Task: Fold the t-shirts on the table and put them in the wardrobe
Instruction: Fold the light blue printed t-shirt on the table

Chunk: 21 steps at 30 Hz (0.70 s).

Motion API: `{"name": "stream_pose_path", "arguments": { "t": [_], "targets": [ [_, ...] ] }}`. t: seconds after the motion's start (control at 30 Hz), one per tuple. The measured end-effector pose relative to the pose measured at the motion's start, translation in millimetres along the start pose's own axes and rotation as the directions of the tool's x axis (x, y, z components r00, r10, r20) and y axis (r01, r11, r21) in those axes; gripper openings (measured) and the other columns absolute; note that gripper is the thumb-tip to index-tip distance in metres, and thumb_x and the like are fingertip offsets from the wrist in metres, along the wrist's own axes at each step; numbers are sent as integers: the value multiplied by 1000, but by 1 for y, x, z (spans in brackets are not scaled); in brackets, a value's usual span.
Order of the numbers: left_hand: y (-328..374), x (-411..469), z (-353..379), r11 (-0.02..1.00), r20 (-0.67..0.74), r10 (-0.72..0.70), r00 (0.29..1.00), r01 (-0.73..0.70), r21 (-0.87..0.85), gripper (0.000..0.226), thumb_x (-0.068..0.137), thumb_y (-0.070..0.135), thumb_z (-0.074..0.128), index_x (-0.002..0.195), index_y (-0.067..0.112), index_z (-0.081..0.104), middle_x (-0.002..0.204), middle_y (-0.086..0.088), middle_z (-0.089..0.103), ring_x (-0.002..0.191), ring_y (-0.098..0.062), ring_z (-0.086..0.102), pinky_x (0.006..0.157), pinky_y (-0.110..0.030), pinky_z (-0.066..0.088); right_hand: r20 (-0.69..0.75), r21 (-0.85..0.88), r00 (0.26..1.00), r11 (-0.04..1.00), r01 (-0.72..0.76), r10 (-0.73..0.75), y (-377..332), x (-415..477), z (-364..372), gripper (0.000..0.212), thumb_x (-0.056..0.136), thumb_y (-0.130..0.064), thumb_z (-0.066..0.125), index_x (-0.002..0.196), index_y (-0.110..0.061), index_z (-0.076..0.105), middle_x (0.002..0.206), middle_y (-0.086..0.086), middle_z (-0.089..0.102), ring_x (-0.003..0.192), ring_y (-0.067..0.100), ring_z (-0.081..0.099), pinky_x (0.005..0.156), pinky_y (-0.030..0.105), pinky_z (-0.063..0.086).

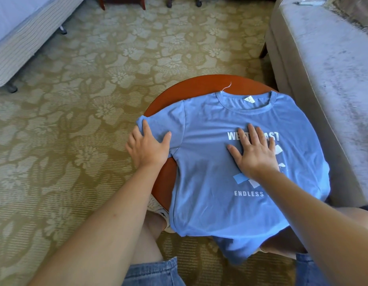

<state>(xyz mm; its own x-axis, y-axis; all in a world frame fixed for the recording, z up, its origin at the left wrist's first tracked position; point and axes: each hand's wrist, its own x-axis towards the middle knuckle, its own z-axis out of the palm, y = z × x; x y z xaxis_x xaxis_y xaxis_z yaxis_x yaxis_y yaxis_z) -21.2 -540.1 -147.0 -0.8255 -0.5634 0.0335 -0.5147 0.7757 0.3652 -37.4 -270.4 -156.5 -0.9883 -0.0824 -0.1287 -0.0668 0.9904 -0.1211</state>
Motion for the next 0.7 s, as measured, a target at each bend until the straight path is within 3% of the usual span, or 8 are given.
{"name": "stream_pose_path", "arguments": {
  "t": [0.2, 0.37, 0.6, 0.7],
  "targets": [
    [-4, 4, -8, 990, 2, 31, 1000, -31, -139, 85, 90, 48, 60, 154, 12, 18, 156, -9, 25, 141, -30, 29, 112, -46, 28, 22, -28, 1000, 1000, 1, 0, -3, 0, -3, 80, 88, -72, 10, 156, -30, 6, 164, 0, -4, 150, 21, -8, 120, 50, -1],
    [-21, 29, -35, 962, 77, 36, 996, -13, -271, 81, 93, 27, 61, 155, 13, 12, 161, -6, 9, 125, -35, 48, 94, -44, 46, 67, -56, 997, 998, 41, -37, -35, 3, -3, 86, 85, -77, 6, 156, -28, 1, 164, 3, -8, 150, 24, -11, 120, 52, -2],
    [-35, 49, -77, 975, 119, 97, 988, -71, -209, 80, 91, 5, 51, 156, 12, 6, 159, -4, 7, 100, -28, 54, 70, -28, 34, 100, -33, 989, 993, 116, -113, -111, 12, 1, 83, 90, -75, 14, 156, -26, 2, 163, 5, -12, 150, 26, -13, 118, 55, -3],
    [-22, 49, -83, 974, 105, 170, 980, -150, -170, 82, 89, 2, 52, 156, 13, 6, 157, -6, 11, 109, -30, 51, 72, -27, 34, 134, -15, 982, 990, 138, -134, -115, 12, -1, 86, 88, -77, 14, 156, -28, -1, 163, 4, -14, 149, 26, -14, 118, 56, -6]
  ]
}}
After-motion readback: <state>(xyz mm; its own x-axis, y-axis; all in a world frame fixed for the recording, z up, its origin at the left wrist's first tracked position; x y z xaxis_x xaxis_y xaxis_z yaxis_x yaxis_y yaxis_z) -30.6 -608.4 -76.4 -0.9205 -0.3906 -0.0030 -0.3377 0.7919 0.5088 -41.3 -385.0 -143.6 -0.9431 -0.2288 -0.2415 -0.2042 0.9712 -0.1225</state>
